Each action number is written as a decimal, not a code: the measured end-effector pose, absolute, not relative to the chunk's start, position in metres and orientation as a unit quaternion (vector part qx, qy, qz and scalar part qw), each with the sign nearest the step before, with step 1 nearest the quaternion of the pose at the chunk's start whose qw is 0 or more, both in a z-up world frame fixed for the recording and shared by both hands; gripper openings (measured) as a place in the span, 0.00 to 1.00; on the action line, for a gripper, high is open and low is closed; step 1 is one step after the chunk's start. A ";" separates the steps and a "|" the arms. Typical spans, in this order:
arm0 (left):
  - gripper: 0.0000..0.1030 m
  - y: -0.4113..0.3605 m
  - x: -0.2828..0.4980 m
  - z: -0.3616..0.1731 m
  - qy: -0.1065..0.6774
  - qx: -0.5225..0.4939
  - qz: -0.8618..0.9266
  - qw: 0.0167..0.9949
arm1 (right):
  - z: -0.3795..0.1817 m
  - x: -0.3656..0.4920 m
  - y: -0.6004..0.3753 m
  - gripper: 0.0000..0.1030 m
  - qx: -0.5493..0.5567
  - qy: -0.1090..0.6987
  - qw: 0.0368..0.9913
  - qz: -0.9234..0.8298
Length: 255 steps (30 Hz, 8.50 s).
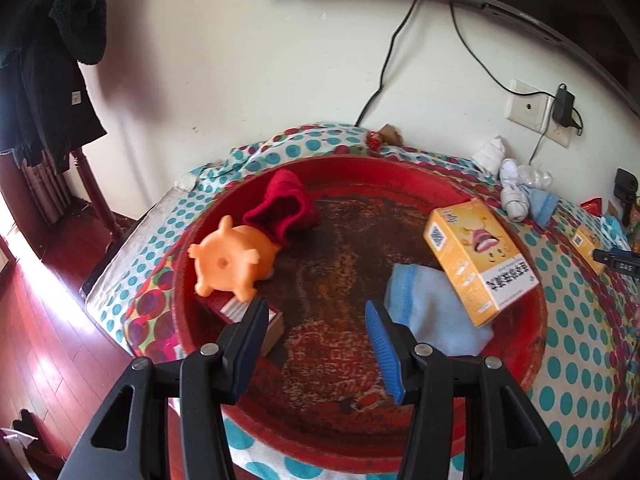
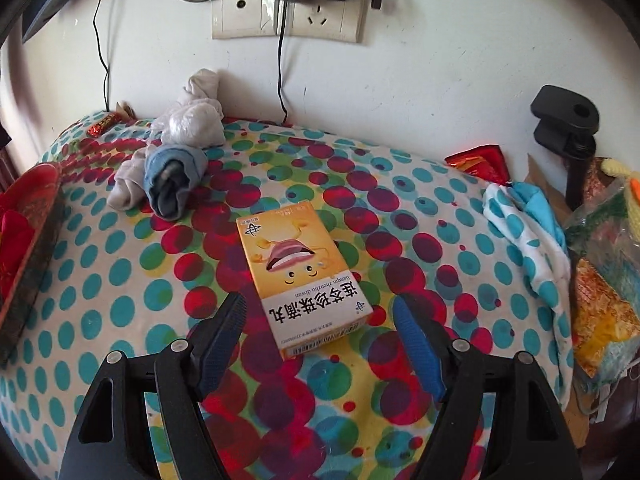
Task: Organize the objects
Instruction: 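Move the right tool to the second yellow box and grasp it while the left tool moves over the sheet, then grasp the light blue sock with the left tool while the right tool holds the box, then carry the light blue sock over the red tray with the left tool, then open the left tool to release the blue sock into the tray, then lift the second yellow medicine box off the sheet with the right tool, then carry the yellow box over the red tray with the right tool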
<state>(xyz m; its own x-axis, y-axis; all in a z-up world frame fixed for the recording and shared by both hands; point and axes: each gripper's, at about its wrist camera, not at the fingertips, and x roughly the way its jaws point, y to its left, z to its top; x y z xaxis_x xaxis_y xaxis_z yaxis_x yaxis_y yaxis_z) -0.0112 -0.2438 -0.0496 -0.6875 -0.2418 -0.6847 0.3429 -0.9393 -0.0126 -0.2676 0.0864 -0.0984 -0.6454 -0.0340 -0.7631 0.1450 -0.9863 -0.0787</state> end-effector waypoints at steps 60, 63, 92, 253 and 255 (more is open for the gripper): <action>0.30 0.011 -0.330 -0.076 -0.004 0.470 -0.883 0.016 | -0.127 -0.246 0.082 0.57 0.434 0.046 0.087 -0.896; 0.26 0.002 -0.321 -0.073 0.019 0.465 -0.885 0.007 | -0.127 -0.247 0.082 0.57 0.434 0.045 0.088 -0.896; 0.26 0.006 -0.184 -0.035 -0.006 0.440 -0.896 -0.056 | -0.126 -0.249 0.081 0.56 0.433 0.047 0.085 -0.896; 0.52 -0.241 0.013 -0.042 0.011 0.371 -0.919 0.133 | -0.041 -0.167 -0.095 0.48 0.365 0.093 0.124 -0.918; 0.52 -0.244 0.012 -0.043 0.009 0.373 -0.918 0.136 | -0.036 -0.165 -0.106 0.48 0.360 0.094 0.134 -0.918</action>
<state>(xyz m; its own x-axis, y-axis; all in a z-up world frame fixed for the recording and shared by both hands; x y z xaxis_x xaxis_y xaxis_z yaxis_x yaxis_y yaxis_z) 0.0123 -0.2439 -0.0429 -0.6840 -0.2433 -0.6877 0.2573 -0.9626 0.0846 -0.1650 -0.1056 -0.0363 -0.7042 -0.1788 -0.6871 0.3139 -0.9465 -0.0754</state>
